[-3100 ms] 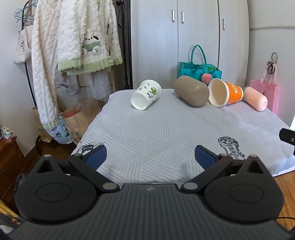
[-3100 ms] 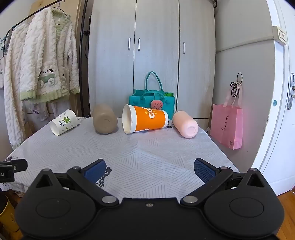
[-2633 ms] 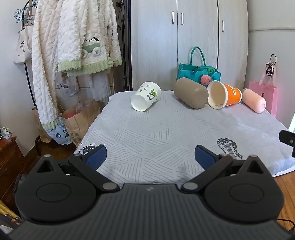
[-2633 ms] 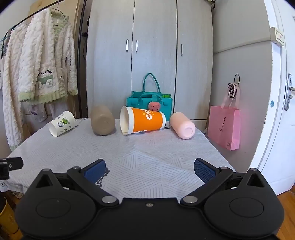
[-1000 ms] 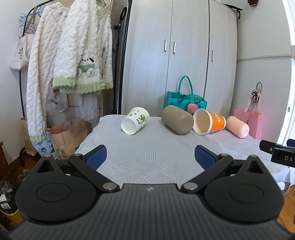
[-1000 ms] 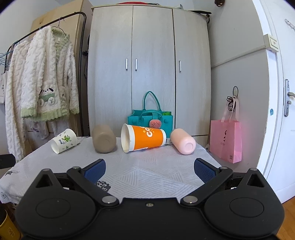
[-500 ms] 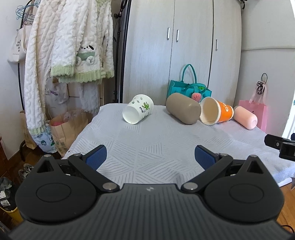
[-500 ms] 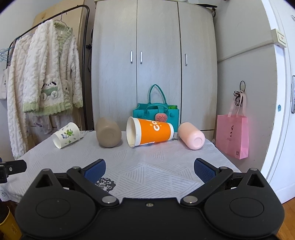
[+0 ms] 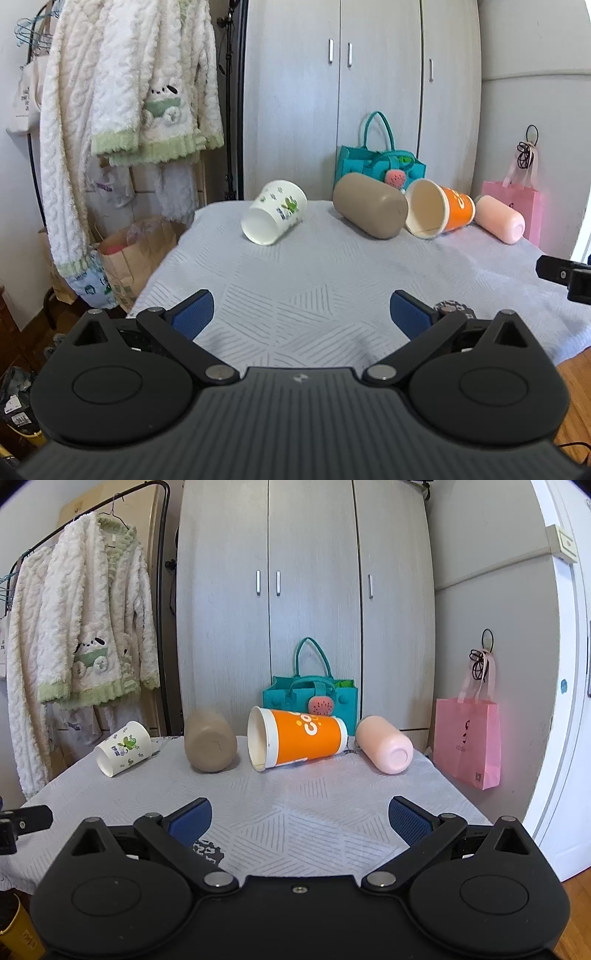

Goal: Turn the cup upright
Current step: 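Move the left gripper to the white leaf-print cup and close on it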

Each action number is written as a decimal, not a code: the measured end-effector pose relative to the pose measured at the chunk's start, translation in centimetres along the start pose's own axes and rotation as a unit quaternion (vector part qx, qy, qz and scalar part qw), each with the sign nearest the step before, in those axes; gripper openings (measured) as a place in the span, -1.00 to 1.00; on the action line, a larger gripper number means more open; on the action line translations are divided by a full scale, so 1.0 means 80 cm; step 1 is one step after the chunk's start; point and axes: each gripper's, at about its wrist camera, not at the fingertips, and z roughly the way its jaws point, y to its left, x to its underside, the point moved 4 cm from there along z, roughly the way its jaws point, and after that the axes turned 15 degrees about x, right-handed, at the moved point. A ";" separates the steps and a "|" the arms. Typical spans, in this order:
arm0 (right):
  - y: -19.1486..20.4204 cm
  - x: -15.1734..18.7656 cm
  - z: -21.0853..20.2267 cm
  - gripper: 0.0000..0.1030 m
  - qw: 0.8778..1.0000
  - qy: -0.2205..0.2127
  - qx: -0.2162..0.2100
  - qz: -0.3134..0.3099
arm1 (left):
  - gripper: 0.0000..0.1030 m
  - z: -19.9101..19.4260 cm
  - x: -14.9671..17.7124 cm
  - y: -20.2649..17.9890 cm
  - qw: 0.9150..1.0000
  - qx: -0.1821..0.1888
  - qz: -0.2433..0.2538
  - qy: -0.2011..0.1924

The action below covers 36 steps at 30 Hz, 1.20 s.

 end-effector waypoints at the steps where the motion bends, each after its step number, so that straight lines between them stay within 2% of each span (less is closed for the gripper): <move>1: 0.000 0.001 0.001 1.00 1.000 0.002 0.000 0.000 | 1.00 0.002 -0.001 0.000 1.000 0.004 0.001 0.005; 4: -0.001 0.002 0.006 1.00 1.000 0.009 0.000 -0.003 | 1.00 0.012 -0.017 0.000 0.999 0.025 0.025 0.023; 6: -0.001 0.003 0.008 1.00 1.000 0.015 -0.001 -0.007 | 1.00 0.019 -0.035 0.002 0.997 0.036 0.064 0.030; 10: -0.001 0.003 0.014 1.00 1.000 0.028 -0.003 -0.009 | 1.00 0.035 -0.064 0.011 0.988 0.030 0.149 0.038; 13: -0.003 0.005 0.022 1.00 0.999 0.040 -0.010 0.000 | 1.00 0.060 -0.082 0.026 0.981 0.038 0.174 0.073; 16: -0.003 0.008 0.031 1.00 0.998 0.052 -0.018 0.008 | 1.00 0.092 -0.103 0.041 0.977 0.055 0.177 0.105; 19: -0.001 0.011 0.038 1.00 0.998 0.060 -0.014 0.005 | 1.00 0.129 -0.124 0.057 0.975 0.079 0.152 0.141; 22: 0.001 0.013 0.043 1.00 0.998 0.065 -0.014 0.001 | 1.00 0.165 -0.139 0.072 0.974 0.085 0.137 0.158; 26: 0.012 0.002 0.053 1.00 0.998 0.057 -0.020 -0.010 | 1.00 0.204 -0.143 0.080 0.965 0.096 0.152 0.188; 33: 0.051 -0.028 0.078 1.00 0.997 0.044 -0.055 -0.026 | 0.99 0.243 -0.147 0.089 0.962 0.091 0.159 0.202; 36: 0.069 -0.036 0.091 1.00 0.996 0.046 -0.064 -0.036 | 0.84 0.256 -0.144 0.099 0.959 0.096 0.135 0.228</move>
